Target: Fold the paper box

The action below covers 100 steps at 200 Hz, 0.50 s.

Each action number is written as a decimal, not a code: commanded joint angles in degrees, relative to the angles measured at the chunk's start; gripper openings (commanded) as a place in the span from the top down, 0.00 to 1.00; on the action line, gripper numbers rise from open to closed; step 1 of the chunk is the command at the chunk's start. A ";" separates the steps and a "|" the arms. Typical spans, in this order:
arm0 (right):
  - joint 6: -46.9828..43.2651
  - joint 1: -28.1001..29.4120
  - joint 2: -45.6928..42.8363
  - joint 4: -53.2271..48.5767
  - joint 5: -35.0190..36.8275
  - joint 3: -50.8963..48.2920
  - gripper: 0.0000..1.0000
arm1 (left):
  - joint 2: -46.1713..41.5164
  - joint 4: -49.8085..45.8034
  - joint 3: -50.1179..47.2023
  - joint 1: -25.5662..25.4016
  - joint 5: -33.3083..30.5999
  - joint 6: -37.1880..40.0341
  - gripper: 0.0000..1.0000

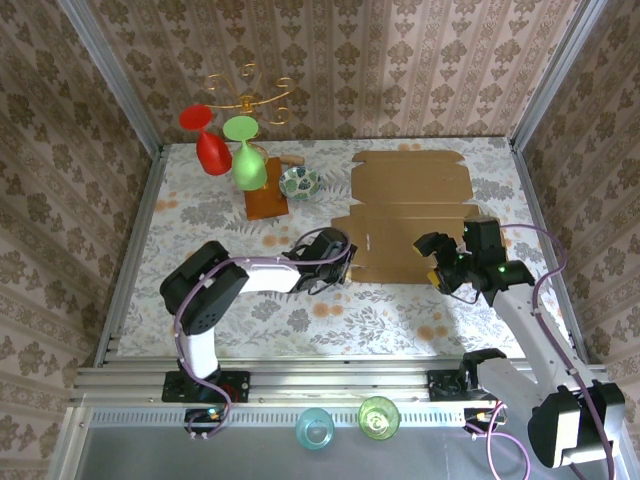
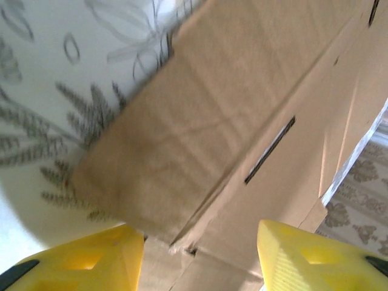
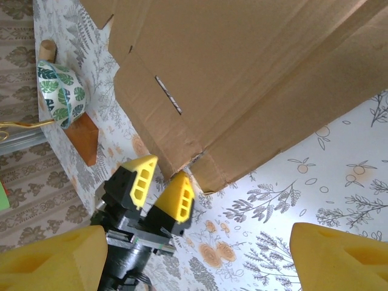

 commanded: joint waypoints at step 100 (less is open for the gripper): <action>8.92 -1.06 -5.85 7.96 -0.67 -12.80 0.20 | 0.37 9.00 0.53 2.88 -1.60 -0.42 1.00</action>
